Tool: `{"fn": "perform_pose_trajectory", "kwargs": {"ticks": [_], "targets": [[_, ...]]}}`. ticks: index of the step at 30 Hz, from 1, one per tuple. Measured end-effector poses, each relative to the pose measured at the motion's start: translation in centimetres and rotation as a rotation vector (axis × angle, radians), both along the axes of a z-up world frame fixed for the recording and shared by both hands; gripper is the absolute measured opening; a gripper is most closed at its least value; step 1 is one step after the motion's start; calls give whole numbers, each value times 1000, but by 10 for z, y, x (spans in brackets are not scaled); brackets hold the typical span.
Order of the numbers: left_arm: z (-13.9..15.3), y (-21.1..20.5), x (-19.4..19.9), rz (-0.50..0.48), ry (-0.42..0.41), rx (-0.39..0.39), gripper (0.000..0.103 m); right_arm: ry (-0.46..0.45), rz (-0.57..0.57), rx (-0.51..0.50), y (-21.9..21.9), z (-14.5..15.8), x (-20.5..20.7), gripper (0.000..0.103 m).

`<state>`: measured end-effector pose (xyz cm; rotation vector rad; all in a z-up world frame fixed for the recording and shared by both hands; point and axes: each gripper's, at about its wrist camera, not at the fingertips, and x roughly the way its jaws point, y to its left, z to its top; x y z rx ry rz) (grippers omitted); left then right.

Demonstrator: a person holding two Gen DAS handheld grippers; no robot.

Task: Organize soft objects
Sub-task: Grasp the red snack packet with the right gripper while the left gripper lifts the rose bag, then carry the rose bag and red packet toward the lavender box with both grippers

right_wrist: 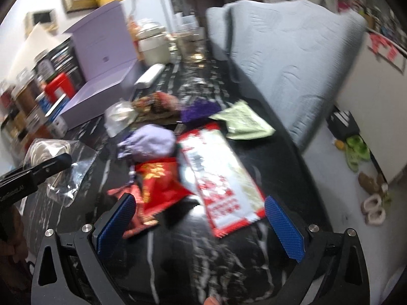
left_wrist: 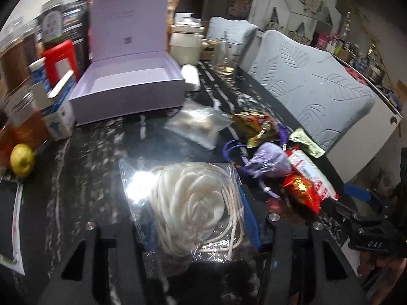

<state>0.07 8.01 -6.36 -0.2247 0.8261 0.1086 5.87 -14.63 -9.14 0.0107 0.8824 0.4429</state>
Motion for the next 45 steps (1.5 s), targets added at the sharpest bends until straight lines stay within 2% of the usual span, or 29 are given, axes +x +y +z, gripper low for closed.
{"fn": "perform_pose_trajectory", "kwargs": {"ticks": [3, 5, 11, 14, 19, 31, 45], "targets": [[-3, 9, -8, 18, -6, 20, 53, -16, 49, -6, 16, 1, 3, 88], [-5, 16, -14, 36, -5, 15, 53, -7, 72, -2, 26, -4, 9, 72], [-8, 24, -23, 45, -12, 8, 53, 53, 105, -2, 42, -23, 19, 46], [-10, 26, -26, 43, -15, 3, 53, 3, 104, -41, 46, -21, 12, 43], [-12, 29, -32, 48, -20, -7, 53, -12, 82, -41, 44, -17, 6, 37], [-3, 24, -59, 70, -59, 1, 53, -79, 74, 0, 36, 0, -23, 34], [22, 27, -86, 105, -123, 24, 53, -122, 210, 79, 58, 28, -64, 33]]}}
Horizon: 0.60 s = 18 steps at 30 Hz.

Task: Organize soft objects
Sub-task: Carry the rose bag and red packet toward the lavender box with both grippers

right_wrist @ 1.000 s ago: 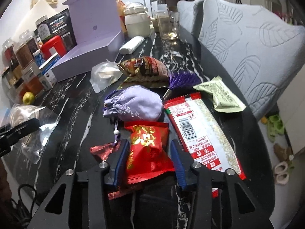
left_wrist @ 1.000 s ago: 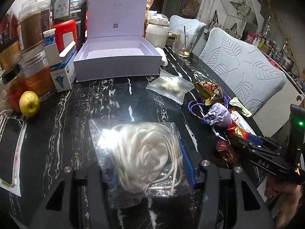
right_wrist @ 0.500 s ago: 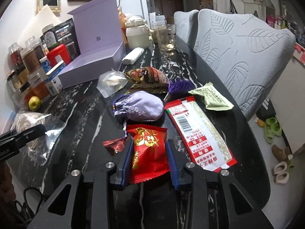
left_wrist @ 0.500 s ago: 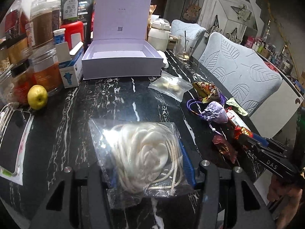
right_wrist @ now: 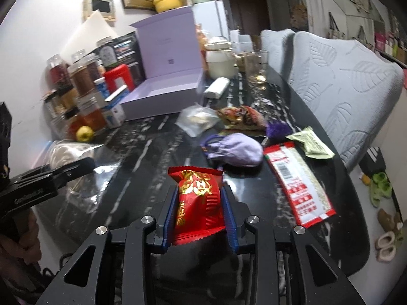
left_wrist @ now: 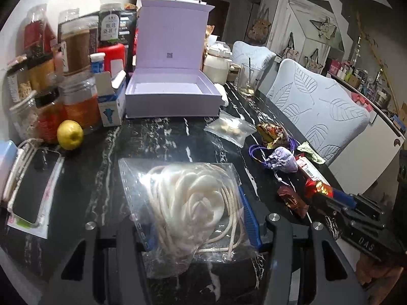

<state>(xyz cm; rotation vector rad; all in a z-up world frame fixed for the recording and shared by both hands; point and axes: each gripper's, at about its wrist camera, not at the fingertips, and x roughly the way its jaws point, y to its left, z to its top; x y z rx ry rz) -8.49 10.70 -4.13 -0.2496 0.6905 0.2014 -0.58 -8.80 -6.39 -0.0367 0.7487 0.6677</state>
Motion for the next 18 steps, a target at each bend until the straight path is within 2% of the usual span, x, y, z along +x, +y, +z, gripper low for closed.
{"fn": "perform_pose_trajectory", "kwargs": {"ticks": [11, 18], "targets": [[32, 10, 7, 6, -49, 50, 53, -20, 89, 38, 29, 19, -6, 33], [61, 18, 27, 0, -99, 87, 53, -81, 118, 49, 49, 45, 10, 33]]}}
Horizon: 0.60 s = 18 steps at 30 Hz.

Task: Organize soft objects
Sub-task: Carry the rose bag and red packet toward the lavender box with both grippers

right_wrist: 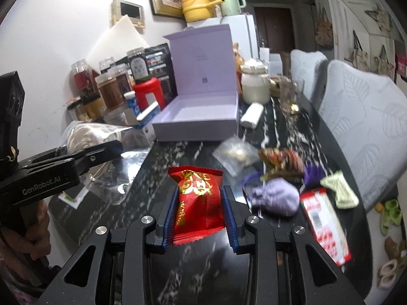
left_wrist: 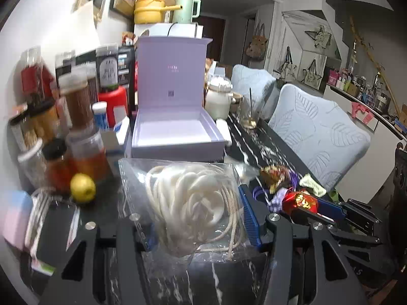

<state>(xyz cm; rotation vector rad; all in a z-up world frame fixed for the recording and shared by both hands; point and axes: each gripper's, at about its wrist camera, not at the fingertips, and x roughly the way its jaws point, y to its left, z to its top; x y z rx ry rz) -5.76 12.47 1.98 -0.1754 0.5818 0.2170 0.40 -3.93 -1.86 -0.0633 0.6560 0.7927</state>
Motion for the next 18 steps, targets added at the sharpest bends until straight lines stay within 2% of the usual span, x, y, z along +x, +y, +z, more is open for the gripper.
{"fn": "perform_pose_trajectory", "kwargs": {"ticks": [18], "targets": [[45, 37, 71, 20, -84, 38, 53, -125, 38, 38, 41, 58, 66, 33]]}}
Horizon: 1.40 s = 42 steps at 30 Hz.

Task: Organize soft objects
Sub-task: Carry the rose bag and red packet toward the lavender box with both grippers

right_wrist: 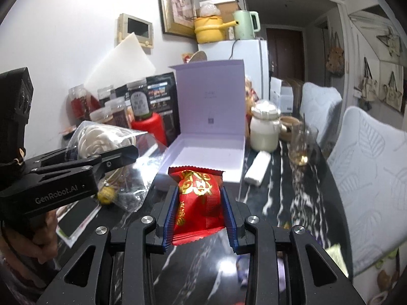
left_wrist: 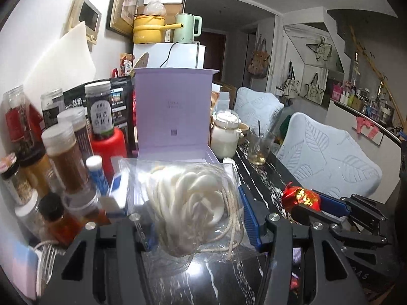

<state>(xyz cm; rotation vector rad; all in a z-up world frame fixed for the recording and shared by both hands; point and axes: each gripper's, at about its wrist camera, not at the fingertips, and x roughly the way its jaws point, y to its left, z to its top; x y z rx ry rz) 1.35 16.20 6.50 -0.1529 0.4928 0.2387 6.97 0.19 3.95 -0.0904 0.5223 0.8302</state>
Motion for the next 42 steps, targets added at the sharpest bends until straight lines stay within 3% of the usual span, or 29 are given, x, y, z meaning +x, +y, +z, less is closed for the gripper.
{"fn": "perform_pose_trajectory", "kwargs": {"ticks": [11, 18, 30, 42], "targets": [[16, 28, 50, 28, -40, 60, 53, -41, 9, 18, 32, 21, 48, 33], [14, 49, 90, 32, -33, 55, 53, -85, -1, 6, 58, 31, 85, 33], [20, 87, 154, 74, -46, 97, 53, -81, 4, -18, 107, 32, 154, 34], [-1, 131, 212, 148, 33, 130, 53, -32, -4, -98, 149, 22, 212, 34]]}}
